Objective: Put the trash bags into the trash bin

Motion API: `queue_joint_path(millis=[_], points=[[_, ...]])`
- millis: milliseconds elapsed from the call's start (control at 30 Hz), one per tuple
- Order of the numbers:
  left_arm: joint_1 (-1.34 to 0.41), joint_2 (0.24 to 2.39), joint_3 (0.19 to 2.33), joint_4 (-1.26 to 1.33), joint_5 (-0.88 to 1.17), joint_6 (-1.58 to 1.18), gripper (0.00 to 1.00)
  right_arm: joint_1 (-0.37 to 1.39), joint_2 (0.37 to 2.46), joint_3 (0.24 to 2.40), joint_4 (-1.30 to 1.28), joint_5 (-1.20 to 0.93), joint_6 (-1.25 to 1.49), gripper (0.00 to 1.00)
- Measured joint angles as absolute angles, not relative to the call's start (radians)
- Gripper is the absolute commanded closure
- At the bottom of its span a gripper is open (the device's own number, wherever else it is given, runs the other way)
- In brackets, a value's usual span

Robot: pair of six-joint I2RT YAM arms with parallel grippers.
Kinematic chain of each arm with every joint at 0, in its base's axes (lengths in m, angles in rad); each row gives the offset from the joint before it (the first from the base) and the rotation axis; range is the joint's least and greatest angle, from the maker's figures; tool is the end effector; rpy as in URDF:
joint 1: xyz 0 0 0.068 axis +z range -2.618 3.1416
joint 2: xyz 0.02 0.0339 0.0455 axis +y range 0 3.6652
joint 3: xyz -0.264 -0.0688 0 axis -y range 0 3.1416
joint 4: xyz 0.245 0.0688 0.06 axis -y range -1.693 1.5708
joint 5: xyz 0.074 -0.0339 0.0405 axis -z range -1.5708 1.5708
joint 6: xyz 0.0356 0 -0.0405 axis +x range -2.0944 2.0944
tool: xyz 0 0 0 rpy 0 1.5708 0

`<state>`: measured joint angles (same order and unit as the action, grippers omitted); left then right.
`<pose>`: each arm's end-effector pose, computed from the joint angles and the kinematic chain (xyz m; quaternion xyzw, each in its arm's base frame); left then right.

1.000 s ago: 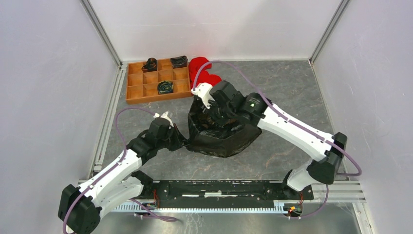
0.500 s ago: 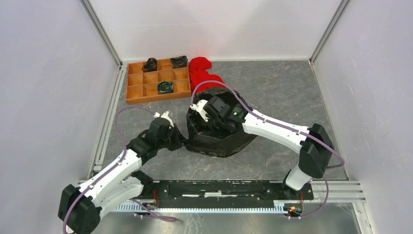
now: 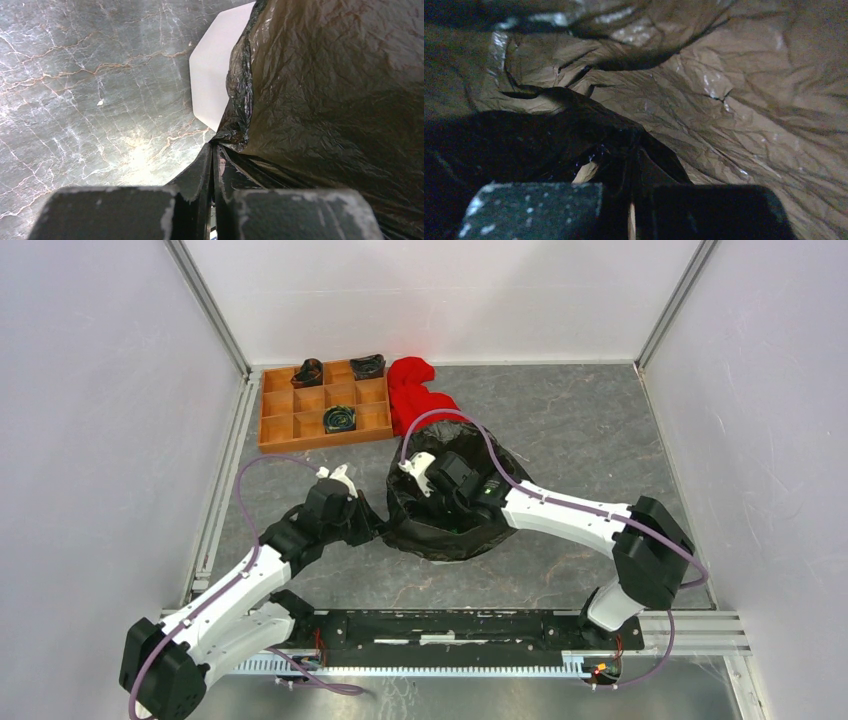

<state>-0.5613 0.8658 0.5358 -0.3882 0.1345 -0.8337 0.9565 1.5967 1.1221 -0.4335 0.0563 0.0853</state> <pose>0.1519 -0.1011 0.2200 -0.0958 0.9038 -0.3119 0.2769 0.1974 0.2763 0.2325 -0.3905 0.8608 0.1387 0.2953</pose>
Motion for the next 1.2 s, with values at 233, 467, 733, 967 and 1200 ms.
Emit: queue_joint_path(millis=[233, 467, 733, 967, 1200], points=[[-0.561, 0.861, 0.558, -0.400, 0.139, -0.809, 0.85, 0.955, 1.617, 1.138, -0.416, 0.069, 0.101, 0.90], [-0.561, 0.835, 0.589, -0.450, 0.138, -0.757, 0.85, 0.955, 1.668, 1.225, -0.519, 0.111, 0.162, 0.72], [-0.561, 0.841, 0.593, -0.468, 0.144, -0.745, 0.83, 0.977, 1.687, 1.398, -0.667, 0.143, 0.238, 0.59], [-0.561, 0.799, 0.580, -0.467, 0.139, -0.747, 0.79, 0.989, 1.626, 1.430, -0.741, 0.178, 0.266, 0.50], [-0.561, 0.771, 0.550, -0.471, 0.126, -0.773, 0.76, 0.989, 1.572, 1.507, -0.791, 0.196, 0.259, 0.41]])
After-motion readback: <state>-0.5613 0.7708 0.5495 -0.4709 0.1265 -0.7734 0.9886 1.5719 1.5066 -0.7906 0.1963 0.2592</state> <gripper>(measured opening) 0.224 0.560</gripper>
